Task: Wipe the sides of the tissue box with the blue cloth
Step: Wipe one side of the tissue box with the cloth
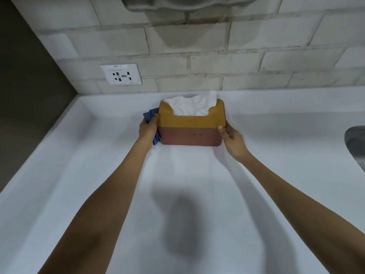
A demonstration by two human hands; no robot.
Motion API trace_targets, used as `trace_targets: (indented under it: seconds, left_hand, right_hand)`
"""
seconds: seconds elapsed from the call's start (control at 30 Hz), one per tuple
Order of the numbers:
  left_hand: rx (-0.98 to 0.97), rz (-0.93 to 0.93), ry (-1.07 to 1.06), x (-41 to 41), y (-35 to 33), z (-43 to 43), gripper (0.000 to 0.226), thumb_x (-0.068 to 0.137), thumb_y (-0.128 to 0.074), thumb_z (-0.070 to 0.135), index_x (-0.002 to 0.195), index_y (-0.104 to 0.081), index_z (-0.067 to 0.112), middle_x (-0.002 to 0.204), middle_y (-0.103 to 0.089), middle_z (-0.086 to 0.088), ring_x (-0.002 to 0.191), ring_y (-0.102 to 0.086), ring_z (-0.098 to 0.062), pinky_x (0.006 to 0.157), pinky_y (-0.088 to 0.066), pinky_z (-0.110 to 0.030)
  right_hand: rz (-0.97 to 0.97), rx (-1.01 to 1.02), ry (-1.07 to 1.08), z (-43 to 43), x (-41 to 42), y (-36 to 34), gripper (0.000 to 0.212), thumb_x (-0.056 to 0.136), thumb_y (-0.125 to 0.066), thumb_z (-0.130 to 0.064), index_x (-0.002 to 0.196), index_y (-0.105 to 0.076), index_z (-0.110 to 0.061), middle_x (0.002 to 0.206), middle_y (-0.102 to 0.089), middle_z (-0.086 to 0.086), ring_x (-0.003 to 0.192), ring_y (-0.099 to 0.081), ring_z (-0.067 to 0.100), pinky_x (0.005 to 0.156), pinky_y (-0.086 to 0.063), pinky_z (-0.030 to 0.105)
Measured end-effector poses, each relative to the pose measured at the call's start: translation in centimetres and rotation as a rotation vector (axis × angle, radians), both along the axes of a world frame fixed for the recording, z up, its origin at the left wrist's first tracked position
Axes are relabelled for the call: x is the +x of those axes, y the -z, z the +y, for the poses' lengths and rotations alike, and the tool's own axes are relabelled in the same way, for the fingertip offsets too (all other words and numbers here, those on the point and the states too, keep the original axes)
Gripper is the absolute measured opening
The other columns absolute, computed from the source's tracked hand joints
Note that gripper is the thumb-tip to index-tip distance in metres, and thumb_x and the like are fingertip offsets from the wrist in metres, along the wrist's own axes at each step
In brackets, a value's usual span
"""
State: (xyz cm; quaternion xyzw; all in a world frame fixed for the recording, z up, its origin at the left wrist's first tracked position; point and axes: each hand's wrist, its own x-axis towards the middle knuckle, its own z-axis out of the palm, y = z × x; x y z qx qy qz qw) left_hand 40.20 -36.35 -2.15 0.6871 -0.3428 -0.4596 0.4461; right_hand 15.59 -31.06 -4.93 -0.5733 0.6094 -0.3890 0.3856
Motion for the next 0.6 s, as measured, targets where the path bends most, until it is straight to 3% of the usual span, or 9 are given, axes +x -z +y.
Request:
trace_targets:
  seconds: [0.1, 0.2, 0.3, 0.47, 0.6]
  left_hand:
    - [-0.017, -0.05, 0.023, 0.4, -0.1, 1.9, 0.045, 0.094, -0.047, 0.038, 0.13, -0.049, 0.012, 0.125, -0.059, -0.013, 0.113, -0.056, -0.029, 0.096, -0.047, -0.036]
    - [-0.031, -0.123, 0.052, 0.9, -0.6, 4.1, 0.04, 0.093, -0.047, 0.039, 0.122, -0.054, 0.012, 0.109, -0.06, -0.011, 0.112, -0.057, -0.031, 0.099, -0.047, -0.041]
    - [-0.017, -0.214, 0.078, 1.4, -1.6, 6.4, 0.033, 0.091, -0.048, 0.042, 0.106, -0.057, 0.014, 0.099, -0.058, -0.007, 0.107, -0.059, -0.032, 0.099, -0.047, -0.042]
    - [0.042, -0.322, 0.103, 2.0, -3.1, 9.5, 0.034, 0.089, -0.047, 0.046, 0.085, -0.054, 0.013, 0.096, -0.059, -0.009, 0.098, -0.06, -0.03, 0.097, -0.049, -0.042]
    - [0.089, -0.378, 0.142, 2.6, -4.1, 11.2, 0.037, 0.087, -0.045, 0.047, 0.067, -0.051, 0.017, 0.084, -0.061, -0.008, 0.091, -0.06, -0.029, 0.092, -0.048, -0.039]
  right_hand:
    - [0.018, -0.016, 0.032, 1.8, -0.1, -0.4, 0.049, 0.097, -0.037, -0.044, 0.139, -0.045, -0.019, 0.128, -0.062, 0.005, 0.12, -0.055, 0.025, 0.095, -0.042, 0.03]
    - [0.025, 0.001, 0.067, 3.5, -0.2, -1.2, 0.052, 0.095, -0.039, -0.048, 0.131, -0.054, -0.014, 0.12, -0.066, 0.011, 0.113, -0.06, 0.029, 0.1, -0.046, 0.042]
    - [0.027, 0.015, 0.087, 5.3, -0.3, -2.2, 0.055, 0.092, -0.042, -0.053, 0.124, -0.06, -0.012, 0.109, -0.069, 0.013, 0.103, -0.064, 0.032, 0.097, -0.048, 0.046]
    - [0.009, 0.017, 0.128, 8.2, -0.4, -3.6, 0.059, 0.086, -0.046, -0.06, 0.119, -0.064, -0.014, 0.093, -0.072, 0.011, 0.083, -0.07, 0.029, 0.092, -0.052, 0.044]
    - [-0.002, 0.022, 0.146, 9.6, -0.4, -3.9, 0.059, 0.079, -0.049, -0.069, 0.108, -0.065, -0.02, 0.067, -0.068, 0.0, 0.058, -0.069, 0.017, 0.068, -0.052, 0.029]
